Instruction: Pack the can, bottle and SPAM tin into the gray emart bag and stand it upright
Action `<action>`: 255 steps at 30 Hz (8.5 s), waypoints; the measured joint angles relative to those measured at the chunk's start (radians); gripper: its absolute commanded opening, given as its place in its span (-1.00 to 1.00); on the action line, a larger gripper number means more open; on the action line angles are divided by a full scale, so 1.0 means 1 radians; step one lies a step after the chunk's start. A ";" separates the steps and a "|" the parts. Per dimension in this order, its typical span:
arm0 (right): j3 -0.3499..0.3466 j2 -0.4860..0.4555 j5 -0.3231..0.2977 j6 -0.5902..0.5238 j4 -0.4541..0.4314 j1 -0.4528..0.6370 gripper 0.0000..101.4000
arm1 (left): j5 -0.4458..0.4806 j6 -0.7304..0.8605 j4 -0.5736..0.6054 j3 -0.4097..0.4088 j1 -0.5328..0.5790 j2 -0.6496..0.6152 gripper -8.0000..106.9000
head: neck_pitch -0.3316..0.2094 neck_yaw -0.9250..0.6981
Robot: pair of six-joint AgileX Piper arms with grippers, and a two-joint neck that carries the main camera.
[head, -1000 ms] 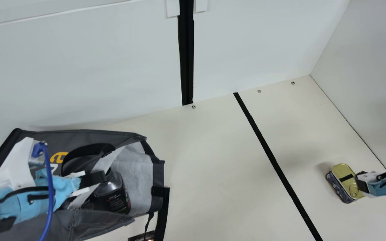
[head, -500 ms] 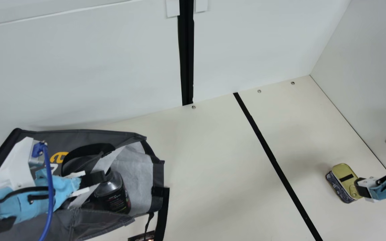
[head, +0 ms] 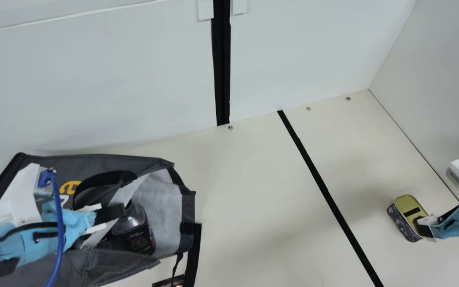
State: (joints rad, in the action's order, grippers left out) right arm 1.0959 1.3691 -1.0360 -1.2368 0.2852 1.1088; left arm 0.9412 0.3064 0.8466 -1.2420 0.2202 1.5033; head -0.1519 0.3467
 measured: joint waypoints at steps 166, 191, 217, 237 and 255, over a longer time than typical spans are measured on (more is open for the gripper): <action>-0.095 -0.072 0.048 0.269 -0.024 -1.259 -1.00 | 0.000 0.000 0.000 0.000 0.000 0.000 -1.00 | 0.000 0.000; -0.122 -0.062 0.077 0.119 0.180 -1.326 -1.00 | 0.000 0.000 0.000 0.000 0.000 0.000 -1.00 | 0.000 0.002; -0.205 -0.005 0.112 -0.268 0.725 -1.208 -1.00 | 0.000 0.000 0.000 0.000 0.000 0.000 -1.00 | 0.000 0.002; -0.120 0.168 0.210 -0.340 0.855 -1.312 -1.00 | 0.000 0.000 0.000 0.000 0.000 0.000 -1.00 | 0.000 0.000; -0.010 0.312 0.270 -0.322 0.890 -1.433 -1.00 | 0.000 0.000 0.000 0.000 0.000 0.000 -1.00 | 0.000 0.000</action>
State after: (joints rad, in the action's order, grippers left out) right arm 1.0863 1.6816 -0.7664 -1.5593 1.1754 -0.3241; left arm 0.9412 0.3064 0.8466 -1.2420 0.2202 1.5033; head -0.1519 0.3467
